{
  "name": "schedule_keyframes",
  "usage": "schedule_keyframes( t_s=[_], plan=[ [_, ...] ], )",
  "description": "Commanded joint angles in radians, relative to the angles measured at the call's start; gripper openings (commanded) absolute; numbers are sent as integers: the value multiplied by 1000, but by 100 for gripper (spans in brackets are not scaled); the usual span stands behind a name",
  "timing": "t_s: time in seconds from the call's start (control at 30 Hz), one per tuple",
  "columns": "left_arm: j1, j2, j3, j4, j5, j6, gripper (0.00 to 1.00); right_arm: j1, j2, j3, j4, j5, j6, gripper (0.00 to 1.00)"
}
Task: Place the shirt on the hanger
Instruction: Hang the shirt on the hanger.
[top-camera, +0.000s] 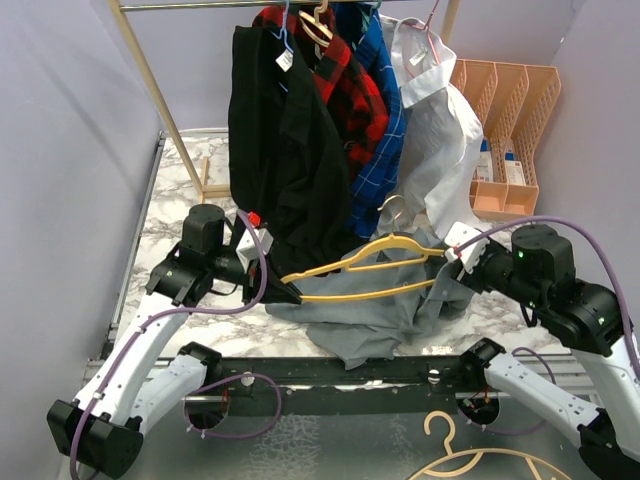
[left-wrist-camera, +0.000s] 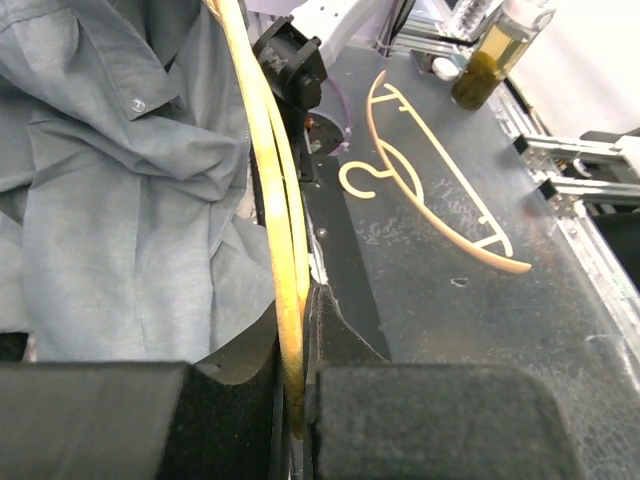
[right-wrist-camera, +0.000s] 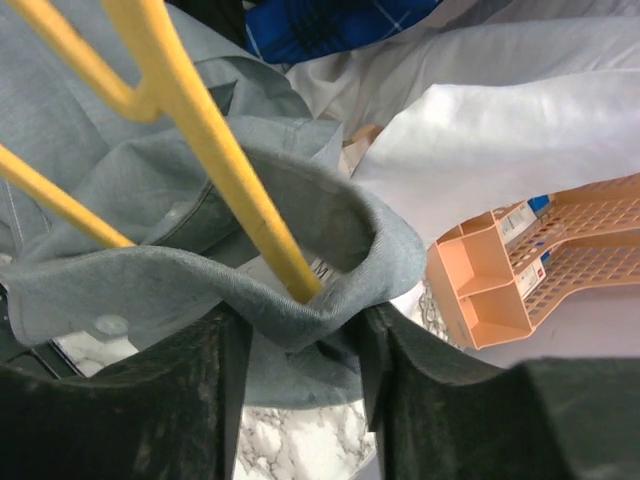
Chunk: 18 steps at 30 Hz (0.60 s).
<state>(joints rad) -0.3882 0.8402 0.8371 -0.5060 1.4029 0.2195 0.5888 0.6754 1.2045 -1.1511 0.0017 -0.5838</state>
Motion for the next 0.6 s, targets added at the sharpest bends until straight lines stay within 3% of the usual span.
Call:
schedule_keyframes(
  t_s=[0.0, 0.37, 0.57],
  plan=[
    [-1, -40, -10, 359, 279, -218, 0, 6, 20, -9, 115, -115, -7, 37],
    [0, -59, -30, 379, 280, -183, 0, 6, 54, -90, 236, -328, 27, 20],
    [0, -51, -59, 449, 279, -195, 0, 6, 119, -50, 235, -454, 57, 27]
  ],
)
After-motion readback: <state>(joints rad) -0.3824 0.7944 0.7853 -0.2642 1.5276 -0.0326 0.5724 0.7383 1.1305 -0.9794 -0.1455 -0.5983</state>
